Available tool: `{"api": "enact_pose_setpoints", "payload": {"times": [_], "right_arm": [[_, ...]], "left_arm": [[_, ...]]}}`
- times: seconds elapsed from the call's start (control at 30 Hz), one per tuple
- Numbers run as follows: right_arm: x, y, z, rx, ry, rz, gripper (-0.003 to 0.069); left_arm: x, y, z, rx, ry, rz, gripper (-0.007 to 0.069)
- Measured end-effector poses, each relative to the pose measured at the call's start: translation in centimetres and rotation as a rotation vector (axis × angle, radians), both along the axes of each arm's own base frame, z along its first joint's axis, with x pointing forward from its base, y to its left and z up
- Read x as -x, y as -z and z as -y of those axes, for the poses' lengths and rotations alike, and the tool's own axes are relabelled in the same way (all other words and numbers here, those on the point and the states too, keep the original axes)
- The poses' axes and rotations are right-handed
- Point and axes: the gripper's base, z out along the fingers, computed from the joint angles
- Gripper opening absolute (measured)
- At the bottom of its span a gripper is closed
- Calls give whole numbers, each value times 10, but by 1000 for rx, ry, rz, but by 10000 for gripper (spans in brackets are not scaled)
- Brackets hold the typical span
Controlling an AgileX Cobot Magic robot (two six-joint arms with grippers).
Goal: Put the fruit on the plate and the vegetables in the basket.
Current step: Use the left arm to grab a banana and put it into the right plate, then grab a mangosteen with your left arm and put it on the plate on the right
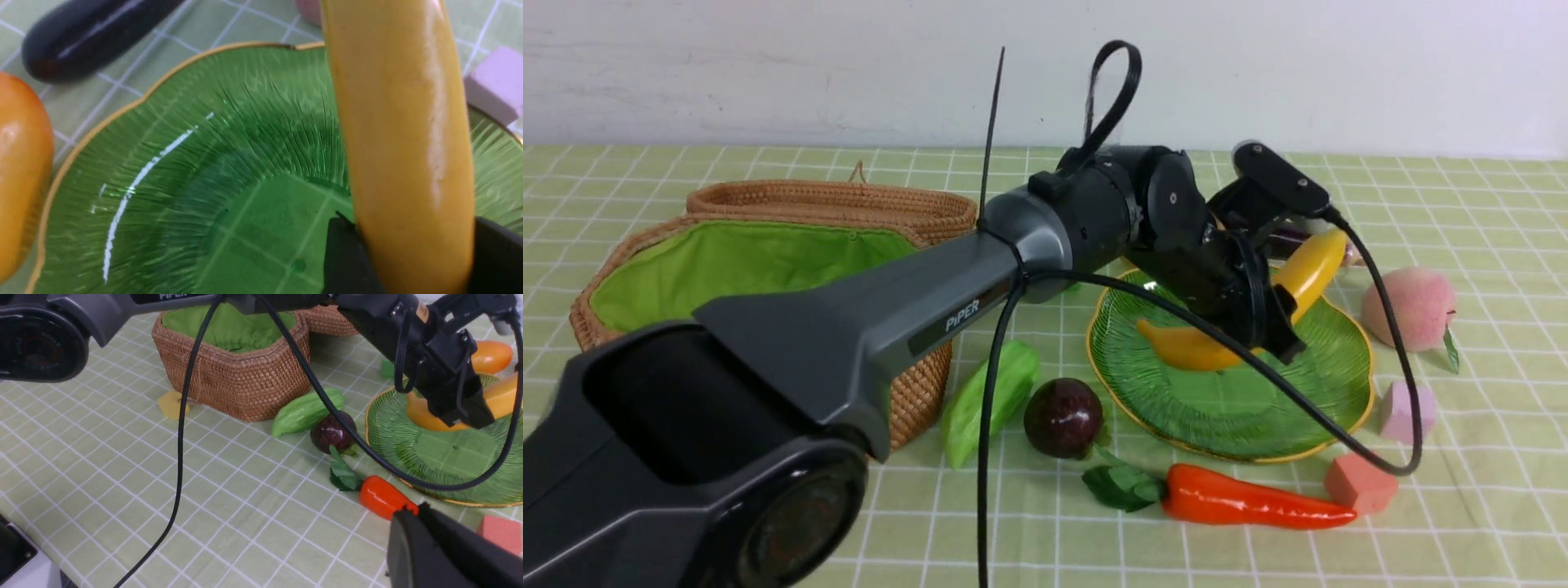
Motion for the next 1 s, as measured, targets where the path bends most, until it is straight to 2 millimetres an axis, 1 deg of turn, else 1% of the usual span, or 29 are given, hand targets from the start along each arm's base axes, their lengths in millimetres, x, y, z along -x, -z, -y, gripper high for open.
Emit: {"api": "enact_pose_setpoints", "payload": {"times": [0.03, 0.07, 0.1, 0.13, 0.17, 0.23, 0.3, 0.33, 0.37, 0.43, 0.53, 0.57, 0.63, 0.67, 0.7, 0.73, 0.77, 0.8, 0.83, 0.87, 0.93, 0.97, 1.0], "right_arm": [[0, 0, 0, 6, 3, 1, 21], [-1, 0, 1, 13, 9, 5, 21], [-1, 0, 1, 16, 13, 9, 21], [-1, 0, 1, 16, 13, 9, 21], [-1, 0, 2, 24, 20, 13, 21], [-2, 1, 2, 26, 21, 13, 23], [-2, 0, 2, 25, 22, 15, 23], [-2, 0, 2, 25, 22, 15, 23], [-2, 0, 2, 26, 22, 15, 23], [-2, 1, 2, 28, 24, 16, 26], [-2, 1, 3, 33, 26, 16, 31], [-2, 1, 3, 35, 25, 15, 32], [-2, 1, 3, 37, 24, 12, 32], [-1, 2, 3, 39, 22, 9, 32], [-1, 2, 3, 41, 21, 6, 32], [-1, 2, 3, 45, 20, 4, 32], [-1, 2, 3, 46, 19, 2, 32], [-1, 3, 3, 52, 18, -2, 32], [-1, 3, 3, 53, 19, -3, 32], [-1, 3, 3, 56, 20, -3, 32], [-1, 4, 3, 64, 20, -5, 32], [-1, 4, 3, 65, 21, -5, 32], [-1, 4, 4, 73, 21, -8, 32]], "left_arm": [[0, 1, 0, -10, 4, -3, 470], [0, 0, 0, -10, 5, 1, 527], [0, -2, 0, -8, 5, 4, 570], [0, -3, -1, -8, 6, 4, 578], [1, -7, -1, -5, 6, 5, 635], [4, -11, -3, -13, 14, -4, 658], [8, -21, -6, -23, 26, -9, 659], [8, -23, -6, -20, 25, -7, 657], [13, -34, -9, -19, 25, -21, 633], [24, -59, -18, -18, -3, -70, 547], [40, -91, -36, -37, -91, -153, 360], [47, -106, -45, -52, -143, -173, 260], [57, -121, -60, -102, -214, -202, 123], [61, -129, -66, -110, -245, -211, 64], [65, -135, -72, -132, -275, -221, 21], [69, -145, -81, -139, -320, -211, -13], [69, -145, -81, -141, -327, -213, -13], [75, -154, -90, -131, -381, -214, -13], [78, -157, -94, -127, -398, -212, -13], [82, -156, -97, -131, -419, -227, -13], [93, -150, -108, -153, -455, -272, -13], [95, -147, -110, -162, -458, -281, -13], [104, -133, -116, -206, -471, -324, -13]]}}
